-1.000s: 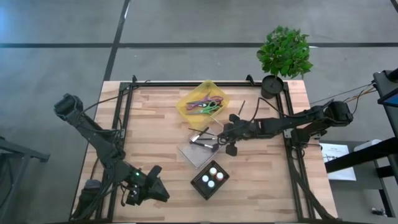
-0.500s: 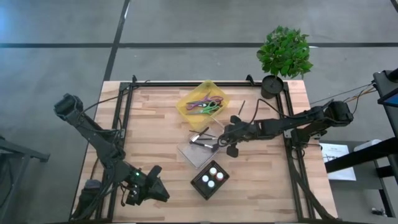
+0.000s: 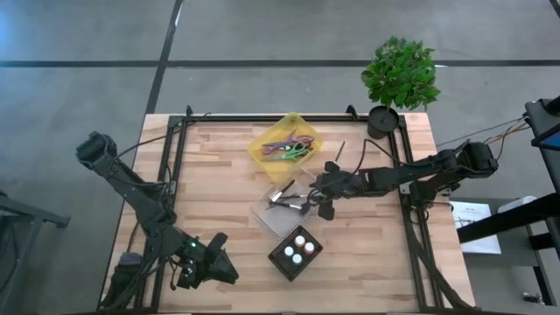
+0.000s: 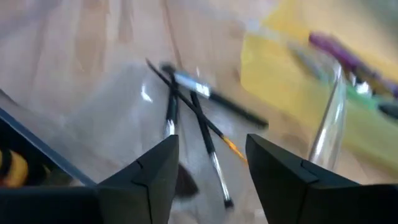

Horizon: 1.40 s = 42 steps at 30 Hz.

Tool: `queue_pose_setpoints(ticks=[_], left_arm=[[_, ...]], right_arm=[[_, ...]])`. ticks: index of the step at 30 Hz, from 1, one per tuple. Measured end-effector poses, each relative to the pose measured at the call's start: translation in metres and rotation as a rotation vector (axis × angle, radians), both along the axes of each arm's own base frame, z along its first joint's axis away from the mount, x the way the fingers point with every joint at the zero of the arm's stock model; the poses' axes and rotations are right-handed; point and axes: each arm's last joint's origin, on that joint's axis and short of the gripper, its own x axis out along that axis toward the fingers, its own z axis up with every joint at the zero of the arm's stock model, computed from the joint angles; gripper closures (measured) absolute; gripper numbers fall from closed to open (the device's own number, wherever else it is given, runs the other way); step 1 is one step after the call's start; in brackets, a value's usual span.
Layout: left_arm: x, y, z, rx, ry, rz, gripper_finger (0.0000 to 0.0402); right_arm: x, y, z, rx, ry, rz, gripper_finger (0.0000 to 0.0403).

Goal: Pick & Place Paint Supplies
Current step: Put the eyeshadow brush into the transparent bin

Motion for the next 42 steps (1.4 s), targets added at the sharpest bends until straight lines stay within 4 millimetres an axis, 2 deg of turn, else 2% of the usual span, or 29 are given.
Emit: queue_pose_setpoints(ticks=[6,11,18,23,27,36,42], left_arm=[[0.000,0.000,0.000,0.000,0.000,0.000,0.0283],[0.000,0.000,0.000,-0.001,0.001,0.000,0.0283],[0.000,0.000,0.000,-0.003,0.002,0.001,0.0283],[0.000,0.000,0.000,-0.003,0.001,0.001,0.0283],[0.000,0.000,0.000,-0.004,0.001,0.001,0.0283],[0.000,0.000,0.000,-0.021,0.011,0.004,0.0283],[0.000,0.000,0.000,-0.020,0.011,0.004,0.0283]], right_arm=[[0.001,0.002,0.023,-0.011,-0.126,0.019,0.0216],[-0.010,0.008,0.050,-0.026,-0.248,0.018,0.0216],[-0.043,0.007,0.068,-0.076,-0.245,-0.305,0.0216],[-0.061,-0.002,0.065,0.022,-0.199,-0.503,0.0216],[-0.068,-0.014,0.059,0.123,-0.178,-0.662,0.0216],[-0.069,-0.048,0.058,0.173,-0.258,-0.930,0.0216],[-0.064,-0.052,0.040,0.235,-0.244,-1.012,0.0216]])
